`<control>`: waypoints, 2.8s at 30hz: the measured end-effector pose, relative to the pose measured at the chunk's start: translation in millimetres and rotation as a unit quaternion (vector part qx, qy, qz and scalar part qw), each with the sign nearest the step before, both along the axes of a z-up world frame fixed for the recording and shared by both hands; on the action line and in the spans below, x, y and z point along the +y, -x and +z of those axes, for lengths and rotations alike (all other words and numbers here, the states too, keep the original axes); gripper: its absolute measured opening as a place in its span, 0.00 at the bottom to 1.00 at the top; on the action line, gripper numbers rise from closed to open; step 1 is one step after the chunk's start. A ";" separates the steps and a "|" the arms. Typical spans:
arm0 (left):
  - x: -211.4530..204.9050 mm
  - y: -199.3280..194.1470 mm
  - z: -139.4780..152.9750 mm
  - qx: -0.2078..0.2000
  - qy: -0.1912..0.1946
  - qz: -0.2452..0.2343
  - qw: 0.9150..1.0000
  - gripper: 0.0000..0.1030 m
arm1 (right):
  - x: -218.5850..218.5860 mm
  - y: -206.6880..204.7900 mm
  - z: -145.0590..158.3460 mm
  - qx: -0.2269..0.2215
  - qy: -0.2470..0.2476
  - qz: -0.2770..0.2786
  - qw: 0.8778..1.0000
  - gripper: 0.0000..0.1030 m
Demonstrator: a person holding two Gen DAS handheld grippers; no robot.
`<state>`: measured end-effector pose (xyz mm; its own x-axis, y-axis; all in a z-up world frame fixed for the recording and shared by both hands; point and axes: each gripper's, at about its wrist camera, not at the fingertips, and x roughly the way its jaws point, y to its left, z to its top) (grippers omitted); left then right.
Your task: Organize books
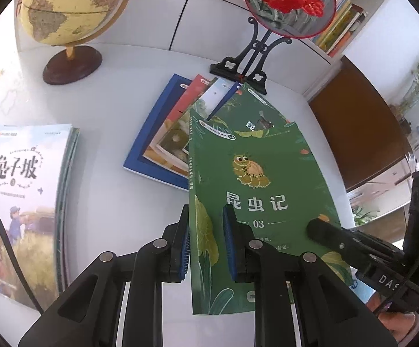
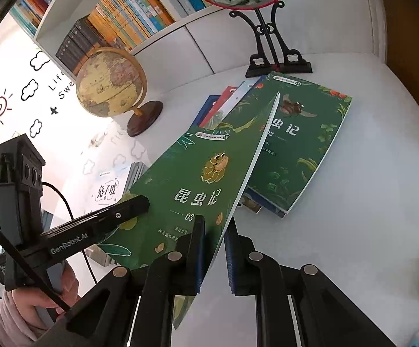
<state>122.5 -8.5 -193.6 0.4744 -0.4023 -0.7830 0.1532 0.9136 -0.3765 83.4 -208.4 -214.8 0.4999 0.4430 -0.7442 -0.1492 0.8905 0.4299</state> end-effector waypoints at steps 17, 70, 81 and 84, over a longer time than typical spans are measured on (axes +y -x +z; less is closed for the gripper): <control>123.1 11.6 37.3 -0.044 -0.004 0.053 0.998 0.16 | 101.6 -0.3 39.3 -0.055 0.000 0.050 0.997 0.14; 218.1 -2.0 -18.7 0.093 -0.068 0.170 0.979 0.67 | 191.5 -39.1 -34.5 0.104 0.010 0.132 0.986 0.56; 80.3 -82.3 18.4 0.019 -0.013 -0.007 1.000 0.67 | 87.9 -57.5 -4.0 0.028 -0.004 0.072 0.997 0.55; 38.6 -107.9 18.6 0.011 0.005 -0.055 0.998 0.67 | 49.7 -55.1 6.7 -0.033 0.016 0.020 0.999 0.56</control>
